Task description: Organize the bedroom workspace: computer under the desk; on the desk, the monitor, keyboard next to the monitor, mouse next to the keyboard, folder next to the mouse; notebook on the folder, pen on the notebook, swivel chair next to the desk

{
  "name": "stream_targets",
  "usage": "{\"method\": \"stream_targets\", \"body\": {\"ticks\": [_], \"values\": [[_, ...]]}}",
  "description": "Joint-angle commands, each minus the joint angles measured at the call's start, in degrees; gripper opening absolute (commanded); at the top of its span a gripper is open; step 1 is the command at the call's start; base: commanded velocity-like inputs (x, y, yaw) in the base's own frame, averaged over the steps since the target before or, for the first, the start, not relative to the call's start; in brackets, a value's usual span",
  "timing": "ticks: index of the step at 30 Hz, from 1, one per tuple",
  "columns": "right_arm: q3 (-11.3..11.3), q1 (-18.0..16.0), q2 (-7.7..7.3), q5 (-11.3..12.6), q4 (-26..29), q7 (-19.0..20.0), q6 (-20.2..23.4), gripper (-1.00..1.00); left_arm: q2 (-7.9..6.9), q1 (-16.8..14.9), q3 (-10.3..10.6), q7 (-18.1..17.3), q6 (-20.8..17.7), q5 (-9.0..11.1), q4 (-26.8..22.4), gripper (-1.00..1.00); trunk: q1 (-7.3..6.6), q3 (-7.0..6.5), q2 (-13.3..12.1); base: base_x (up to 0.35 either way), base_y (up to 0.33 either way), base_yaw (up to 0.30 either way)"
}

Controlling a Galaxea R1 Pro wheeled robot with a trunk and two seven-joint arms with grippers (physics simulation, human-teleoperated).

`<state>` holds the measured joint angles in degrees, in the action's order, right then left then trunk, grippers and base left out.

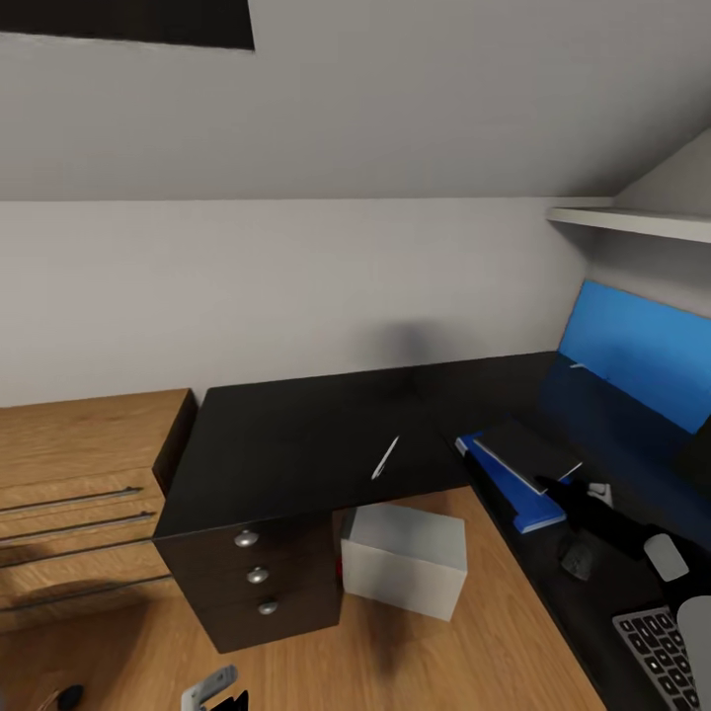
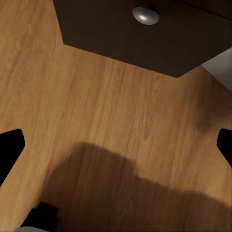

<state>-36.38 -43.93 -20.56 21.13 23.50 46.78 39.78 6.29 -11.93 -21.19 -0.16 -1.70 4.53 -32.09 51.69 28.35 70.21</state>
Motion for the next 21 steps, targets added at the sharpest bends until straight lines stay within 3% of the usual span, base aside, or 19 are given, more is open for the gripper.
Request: {"method": "stream_targets", "body": {"ticks": [1, 8, 21], "values": [[-0.3, -0.1, 0.04, 0.1, 0.0, -0.2, 0.2, -1.00, 0.06, 0.0, -0.2, 0.0, -0.2, 0.5, -0.1, 1.00, 0.01, 0.06, 0.0, 0.091, -0.001, 0.000], [-0.3, 0.0, 0.29, 0.2, 0.0, -5.7, -1.4, -1.00, 0.12, 0.0, -0.2, 0.0, -0.2, 0.5, -0.1, 1.00, 0.01, 0.06, 0.0, 0.034, 0.000, 0.000], [-0.4, 0.0, 0.55, 0.3, 0.0, -8.8, -2.7, -1.00, 0.12, 0.0, -0.2, 0.0, -0.1, 0.4, -0.1, 1.00, 0.01, 0.06, 0.0, 0.063, 0.000, 0.000]]}}
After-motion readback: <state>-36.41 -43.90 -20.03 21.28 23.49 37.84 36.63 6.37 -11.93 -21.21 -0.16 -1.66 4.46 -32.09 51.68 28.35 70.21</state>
